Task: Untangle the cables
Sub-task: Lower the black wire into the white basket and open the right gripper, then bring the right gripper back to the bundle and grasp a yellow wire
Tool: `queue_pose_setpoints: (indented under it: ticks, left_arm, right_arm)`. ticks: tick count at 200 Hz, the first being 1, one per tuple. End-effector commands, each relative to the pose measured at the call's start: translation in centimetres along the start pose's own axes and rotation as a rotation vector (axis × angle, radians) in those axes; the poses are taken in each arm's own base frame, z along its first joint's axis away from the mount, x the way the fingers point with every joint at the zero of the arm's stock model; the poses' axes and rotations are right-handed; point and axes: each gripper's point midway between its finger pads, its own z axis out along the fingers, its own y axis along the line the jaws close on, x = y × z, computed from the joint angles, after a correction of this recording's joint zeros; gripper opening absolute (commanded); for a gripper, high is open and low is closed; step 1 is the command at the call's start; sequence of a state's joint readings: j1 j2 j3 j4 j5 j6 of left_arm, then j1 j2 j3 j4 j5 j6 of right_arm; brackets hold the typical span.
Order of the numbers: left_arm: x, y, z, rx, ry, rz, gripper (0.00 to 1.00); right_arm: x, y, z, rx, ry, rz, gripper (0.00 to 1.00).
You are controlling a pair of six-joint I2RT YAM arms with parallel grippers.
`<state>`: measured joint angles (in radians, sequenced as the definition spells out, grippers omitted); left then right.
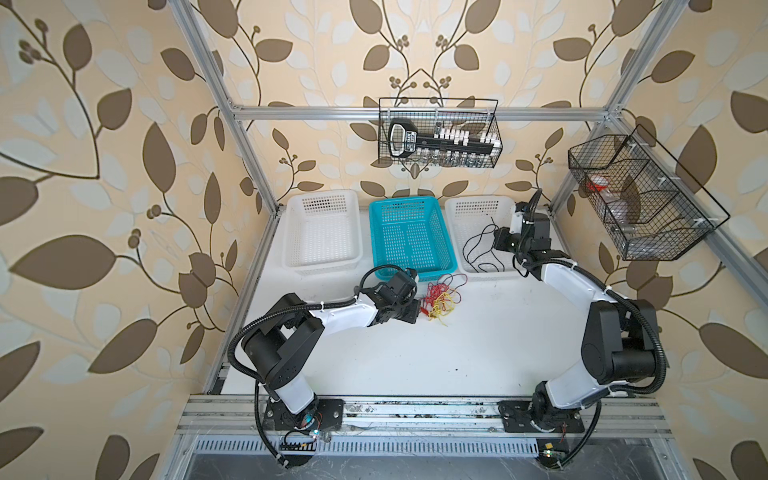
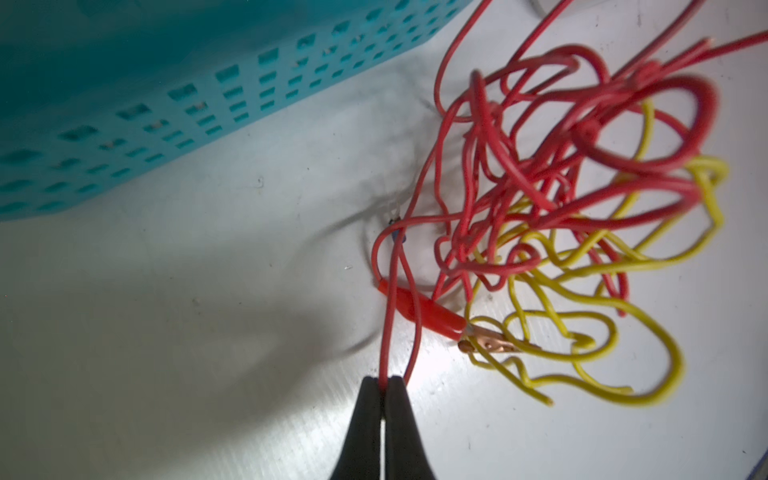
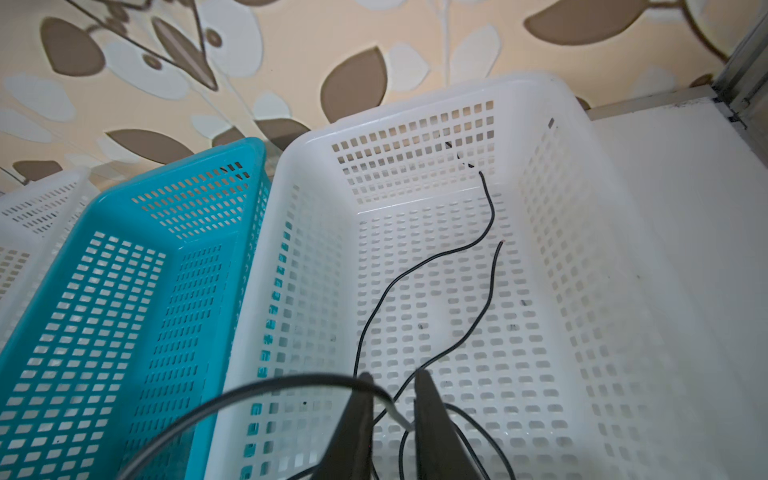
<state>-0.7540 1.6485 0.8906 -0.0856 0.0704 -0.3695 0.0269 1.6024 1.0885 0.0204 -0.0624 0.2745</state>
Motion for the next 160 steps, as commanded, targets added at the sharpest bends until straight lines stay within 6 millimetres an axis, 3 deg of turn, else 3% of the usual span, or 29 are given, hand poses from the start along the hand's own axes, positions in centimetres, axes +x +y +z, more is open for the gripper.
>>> queue_pose_setpoints:
  ticks: [1,33,70,95,127,160]
  left_arm:
    - [-1.3,-0.8,-1.2,0.013,-0.044,0.022,0.00]
    - [-1.4,-0.8,-1.5,0.013,-0.052,0.024,0.00]
    - [-1.5,-0.7,-1.7,0.012,-0.063,0.022,0.00]
    - [-1.5,-0.6,-1.8,0.008,-0.067,0.024,0.00]
    - [-1.7,-0.8,-2.1,0.016,-0.083,0.027,0.00]
    - [-2.1,-1.1,-2.8,0.032,-0.111,0.043,0.00]
  right_arm:
    - [-0.5,-0.5,-0.3,0.043,0.004,-0.005,0.29]
    - [-0.1,-0.8,-1.2,0.056,0.034,-0.005,0.38]
    - [1.7,-0.2,-3.3,0.009,0.061,0.011,0.39]
    - [3.1,1.7,-5.7,-0.069,0.041,0.014,0.39]
    - [5.8,5.7,-8.7,-0.187,0.028,-0.023,0.39]
    - [9.9,9.0,-9.8,-0.267,0.094,-0.054,0.39]
